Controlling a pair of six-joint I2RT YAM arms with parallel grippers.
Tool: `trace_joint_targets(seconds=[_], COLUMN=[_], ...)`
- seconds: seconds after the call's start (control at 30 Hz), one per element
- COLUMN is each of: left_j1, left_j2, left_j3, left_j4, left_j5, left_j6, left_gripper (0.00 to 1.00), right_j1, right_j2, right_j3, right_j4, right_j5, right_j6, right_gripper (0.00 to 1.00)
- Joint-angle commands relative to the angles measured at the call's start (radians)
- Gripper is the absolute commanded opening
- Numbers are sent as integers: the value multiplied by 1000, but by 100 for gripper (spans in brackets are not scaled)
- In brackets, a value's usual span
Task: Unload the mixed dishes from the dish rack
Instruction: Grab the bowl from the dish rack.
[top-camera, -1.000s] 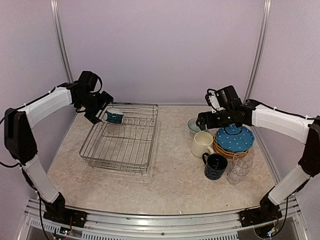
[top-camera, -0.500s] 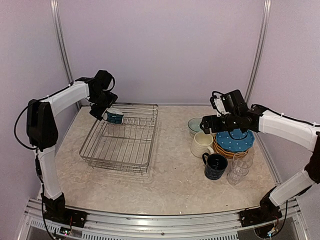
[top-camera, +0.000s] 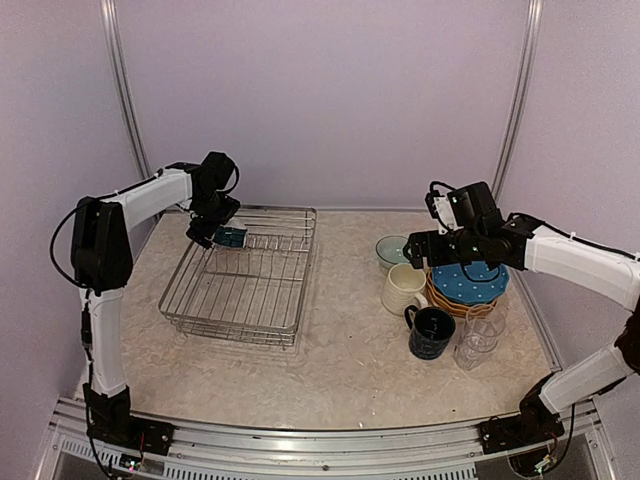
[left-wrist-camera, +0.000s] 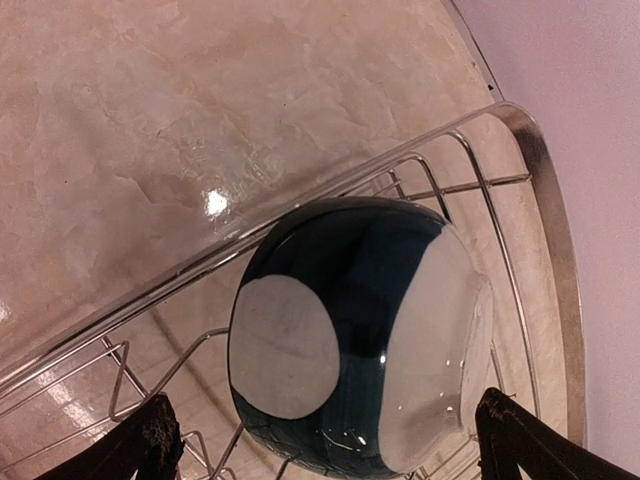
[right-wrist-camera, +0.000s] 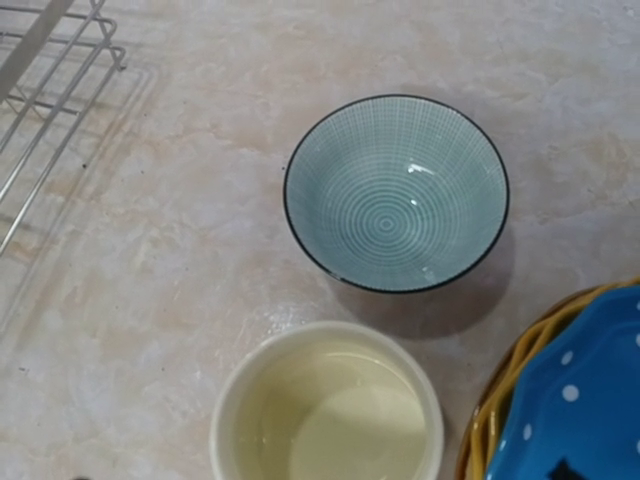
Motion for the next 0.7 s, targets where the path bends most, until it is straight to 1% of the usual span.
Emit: trace_joint_targets(seconds=[0.0,0.3,0.53,0.63,0.67], left_j1=[-4,8,11,10,11], left_j2=[50,81,74,62,58], left_j3=[44,49,45,33,23], left_j4=[10,33,87,102,114], left_j5=[-15,-17,0,8,13], left_j6=[-2,-13,24,33,36], left_gripper=[99,98,90,81,75], right_j1=[4,5,5,4,5], right_j2=[-25,-22,-19,-21,-22], right_j3=[-20,-31,-25,-24,-22], right_j4=[18,23,23,22,22], right_j5=[6,-2,-13,-12,-12], right_j6=[2,8,16,19,20], right_gripper=[96,97,97,97,97])
